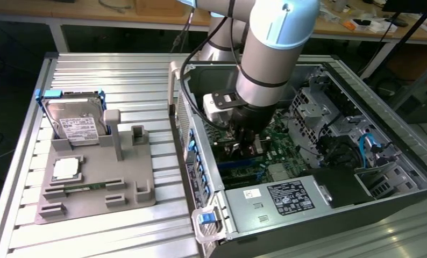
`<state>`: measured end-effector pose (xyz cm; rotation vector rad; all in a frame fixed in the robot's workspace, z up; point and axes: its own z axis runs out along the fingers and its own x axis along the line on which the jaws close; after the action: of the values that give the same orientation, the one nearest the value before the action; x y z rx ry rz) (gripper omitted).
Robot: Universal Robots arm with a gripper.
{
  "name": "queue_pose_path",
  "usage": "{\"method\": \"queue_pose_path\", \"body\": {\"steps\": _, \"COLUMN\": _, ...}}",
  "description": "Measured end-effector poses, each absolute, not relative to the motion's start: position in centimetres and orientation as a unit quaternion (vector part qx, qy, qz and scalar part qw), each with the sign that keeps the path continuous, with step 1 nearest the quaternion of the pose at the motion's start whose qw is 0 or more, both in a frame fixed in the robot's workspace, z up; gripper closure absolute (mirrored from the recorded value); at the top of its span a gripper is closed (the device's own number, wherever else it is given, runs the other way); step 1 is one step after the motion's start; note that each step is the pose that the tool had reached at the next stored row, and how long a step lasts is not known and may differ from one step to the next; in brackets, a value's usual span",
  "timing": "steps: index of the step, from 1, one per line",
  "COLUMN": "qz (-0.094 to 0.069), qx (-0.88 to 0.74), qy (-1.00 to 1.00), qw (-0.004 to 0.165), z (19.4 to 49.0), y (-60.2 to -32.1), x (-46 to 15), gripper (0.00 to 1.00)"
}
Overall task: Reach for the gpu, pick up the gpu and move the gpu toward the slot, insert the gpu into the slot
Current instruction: 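Insert the gpu into the slot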
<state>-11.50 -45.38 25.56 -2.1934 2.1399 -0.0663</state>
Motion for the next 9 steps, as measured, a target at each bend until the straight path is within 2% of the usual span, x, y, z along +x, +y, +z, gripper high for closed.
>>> {"method": "queue_pose_path", "body": {"steps": 9, "qz": -0.024, "qx": -0.715, "qy": 0.698, "qw": 0.036, "z": 26.1, "y": -45.4, "x": -10.4, "gripper": 0.72}}
